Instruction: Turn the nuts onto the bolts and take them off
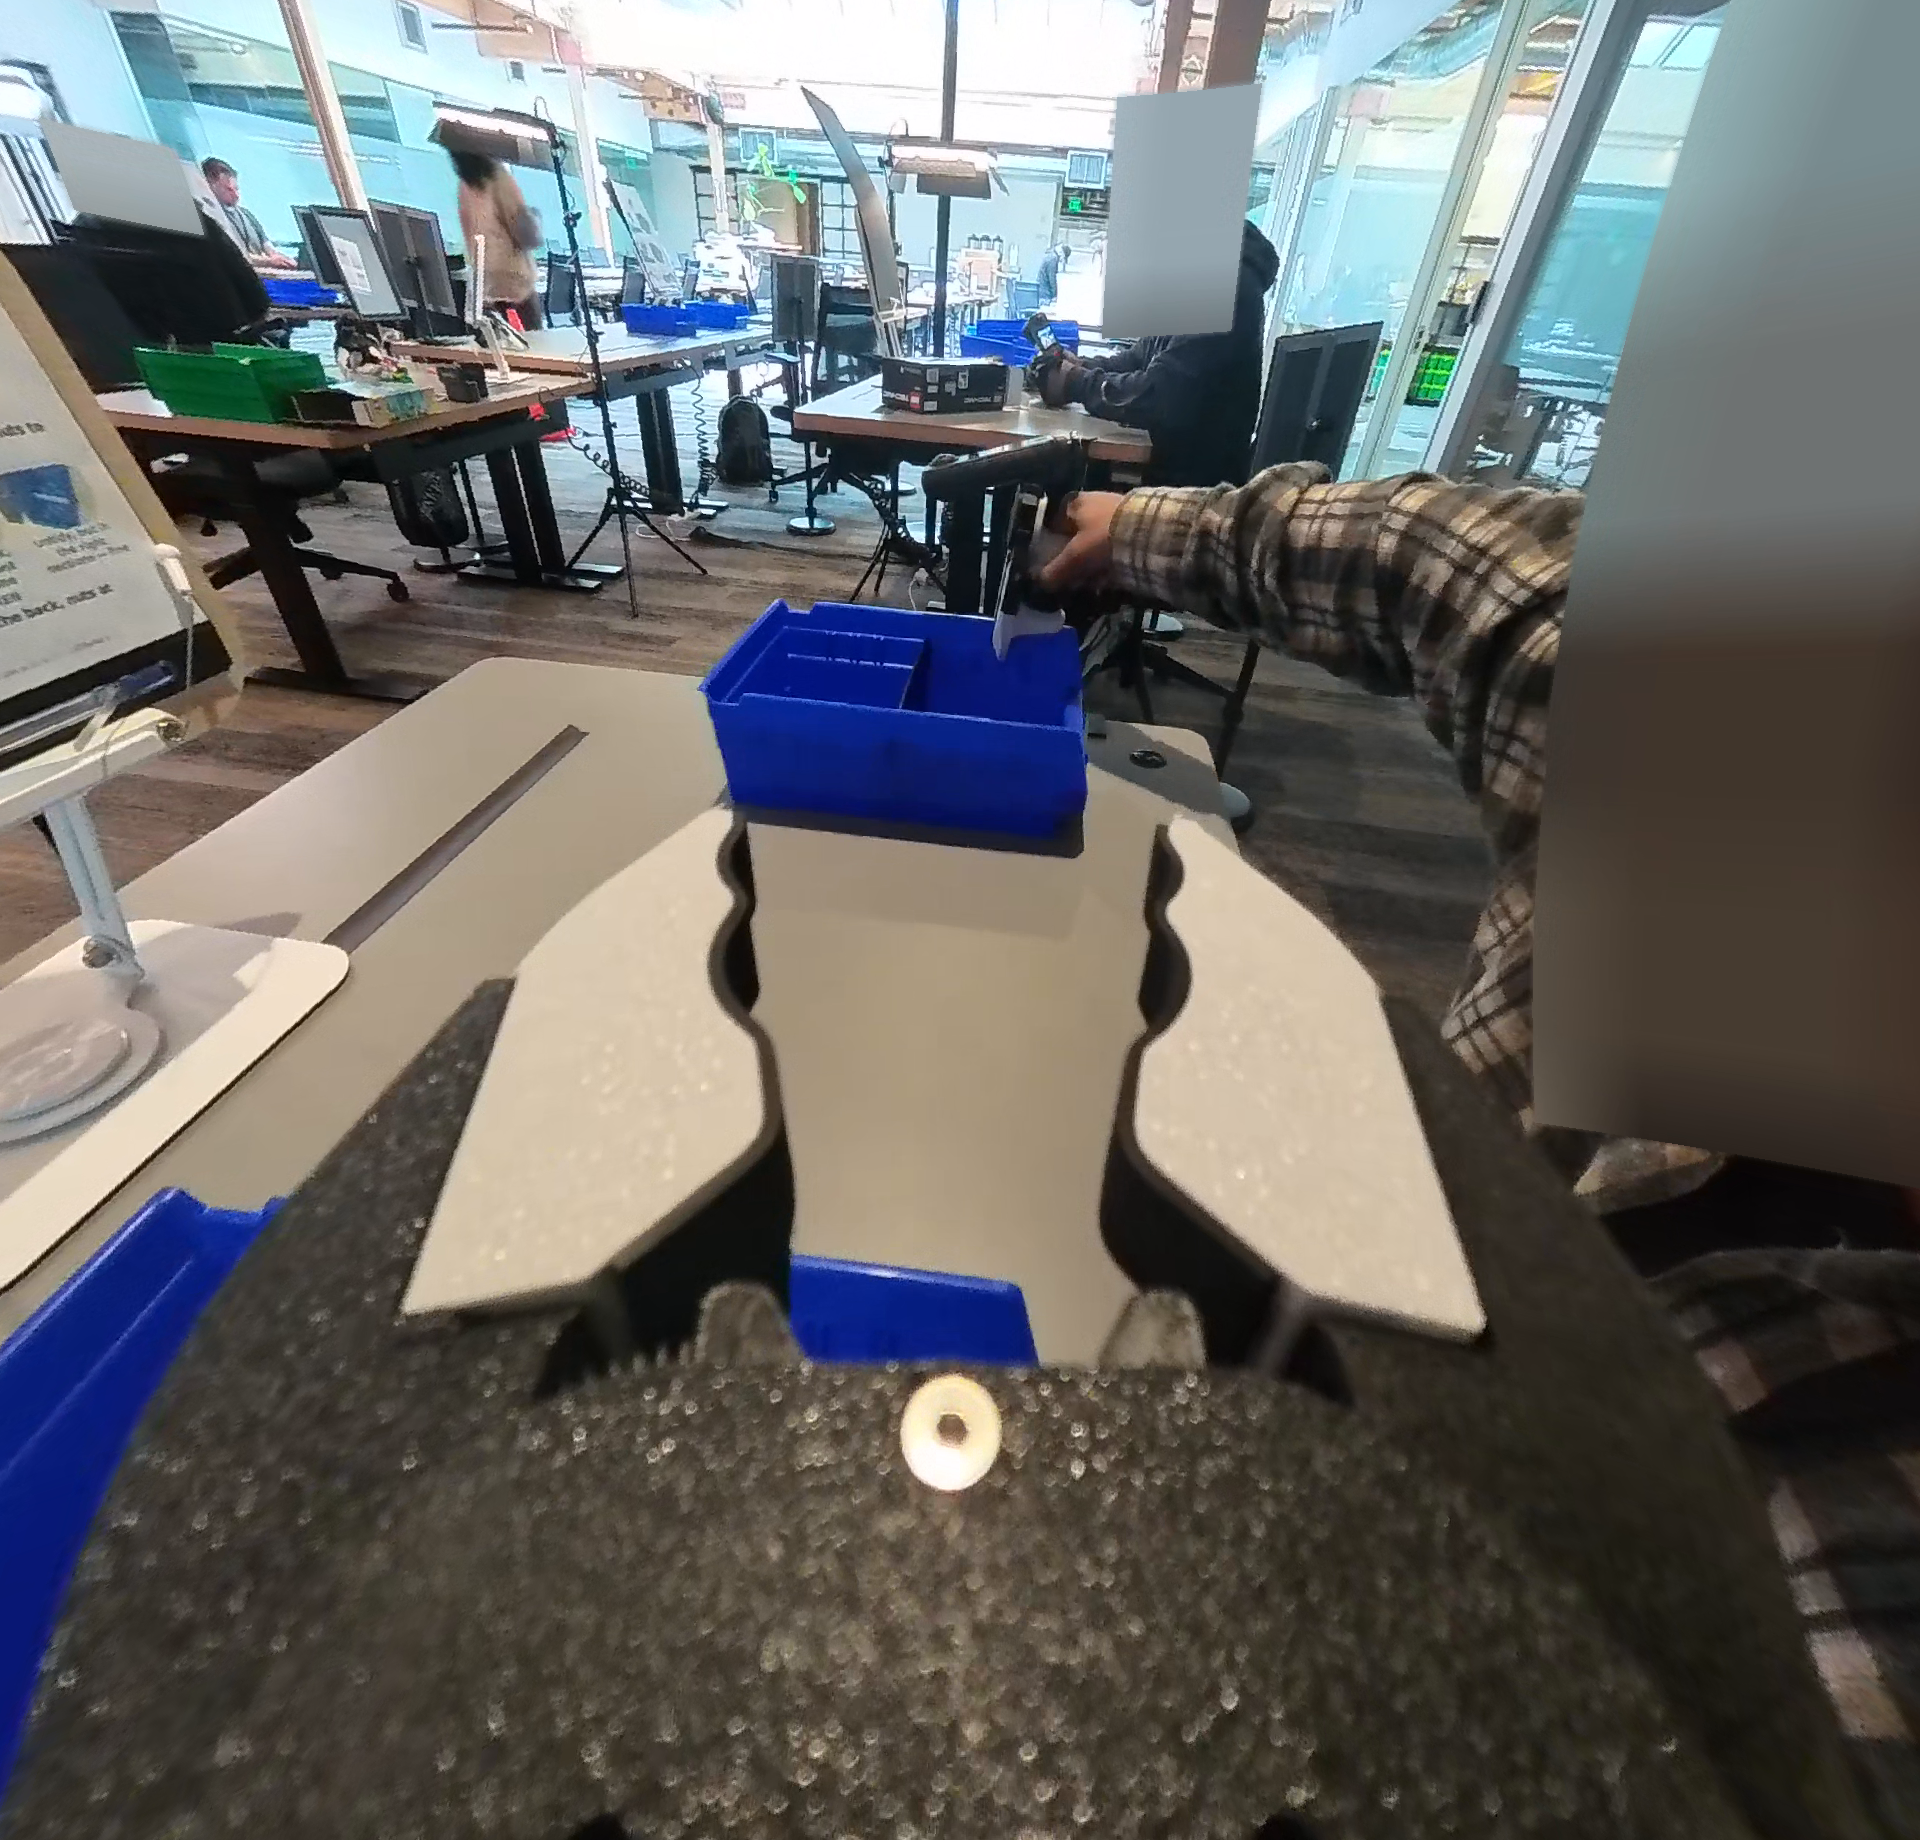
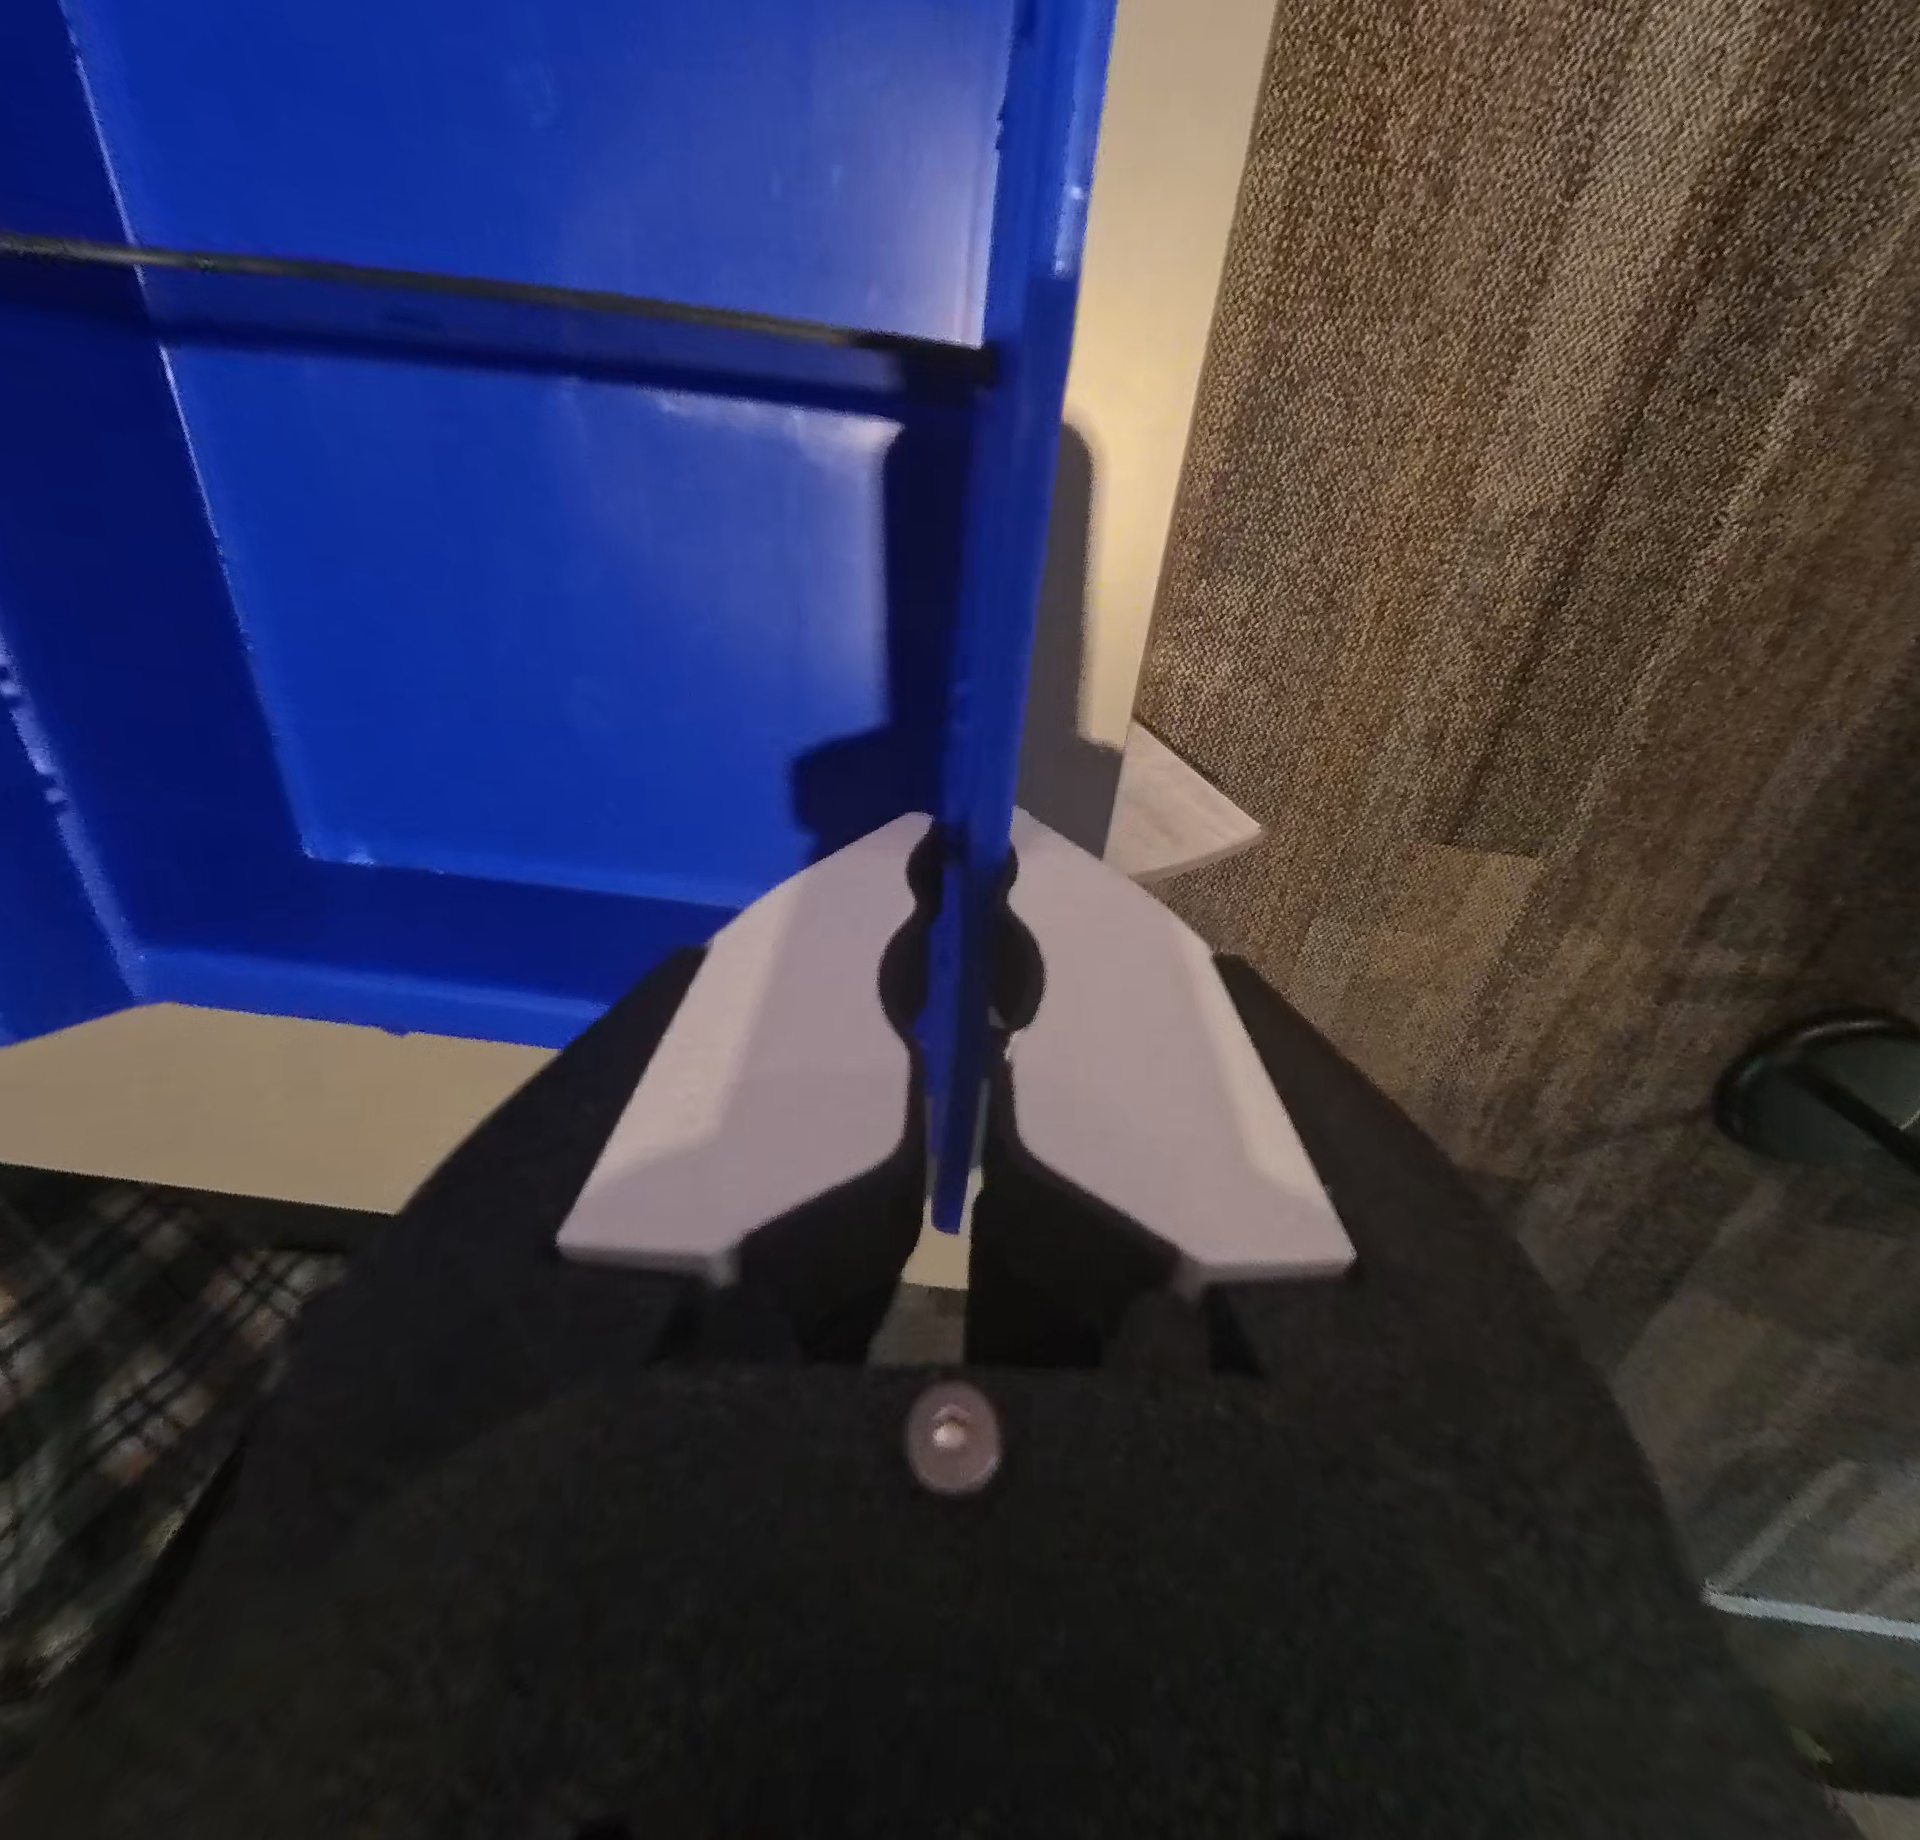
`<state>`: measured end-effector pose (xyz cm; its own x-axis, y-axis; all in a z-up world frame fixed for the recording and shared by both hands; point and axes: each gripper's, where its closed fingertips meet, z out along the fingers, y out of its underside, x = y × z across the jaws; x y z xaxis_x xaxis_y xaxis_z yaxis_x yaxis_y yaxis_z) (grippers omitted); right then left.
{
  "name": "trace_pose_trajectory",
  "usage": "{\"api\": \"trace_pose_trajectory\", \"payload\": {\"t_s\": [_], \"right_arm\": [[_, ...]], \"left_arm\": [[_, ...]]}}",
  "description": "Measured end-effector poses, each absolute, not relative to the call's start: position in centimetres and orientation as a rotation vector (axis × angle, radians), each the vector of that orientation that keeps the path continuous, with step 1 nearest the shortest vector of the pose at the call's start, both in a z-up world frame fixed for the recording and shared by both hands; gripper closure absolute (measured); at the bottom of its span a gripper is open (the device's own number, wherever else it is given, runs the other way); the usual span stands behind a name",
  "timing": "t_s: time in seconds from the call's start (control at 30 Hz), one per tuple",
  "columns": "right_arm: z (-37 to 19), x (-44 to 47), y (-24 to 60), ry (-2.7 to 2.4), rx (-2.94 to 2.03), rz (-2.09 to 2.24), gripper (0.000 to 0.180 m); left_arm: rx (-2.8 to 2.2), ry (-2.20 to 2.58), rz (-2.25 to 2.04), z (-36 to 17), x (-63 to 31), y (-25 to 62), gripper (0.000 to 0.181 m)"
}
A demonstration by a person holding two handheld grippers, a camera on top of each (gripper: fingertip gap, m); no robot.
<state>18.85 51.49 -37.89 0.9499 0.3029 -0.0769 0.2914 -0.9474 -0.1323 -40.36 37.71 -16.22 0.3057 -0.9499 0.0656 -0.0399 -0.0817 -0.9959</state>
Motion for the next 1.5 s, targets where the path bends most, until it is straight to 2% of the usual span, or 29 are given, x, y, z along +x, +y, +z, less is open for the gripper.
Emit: {"api": "trace_pose_trajectory", "payload": {"t_s": [0.53,0.63,0.77,0.87,0.93,1.1,1.27,1.37,1.5], "right_arm": [[-37.4,19.8,51.4,-0.533,-2.942,0.081,0.169],[-33.9,19.4,52.8,-0.501,-2.758,0.029,0.158],[-25.1,12.9,53.6,-0.565,-2.274,0.072,0.141],[-20.1,6.1,51.6,-0.629,-1.917,0.022,0.105],[-18.8,1.2,49.6,-0.612,-1.747,0.05,0.092],[-21.7,-11.2,45.6,-0.686,-1.611,0.378,0.092],[-28.1,-19.2,45.5,-0.804,-1.668,0.636,0.097],[-32.1,-20.7,46.8,-0.838,-1.778,0.661,0.1],[-33.7,-20.7,48.0,-0.77,-1.763,0.714,0.112]], "left_arm": [[-1.435,0.968,-0.985,-16.3,-41.1,37.7,0.108],[-1.434,0.958,-0.973,-16.1,-41.5,37.8,0.108],[-1.467,0.927,-0.92,-16.6,-42.7,38.2,0.107],[-1.527,0.853,-0.869,-17.4,-44.7,38.9,0.106],[-1.596,0.787,-0.828,-18.3,-46.5,39.4,0.105],[-1.863,0.626,-0.625,-22.0,-51.8,40.8,0.096],[-2.165,0.505,-0.399,-27.1,-56.9,41.4,0.088],[-2.29,0.448,-0.354,-29.3,-58.8,41.2,0.088],[-2.465,0.379,-0.321,-32.1,-60.8,40.5,0.089]]}}
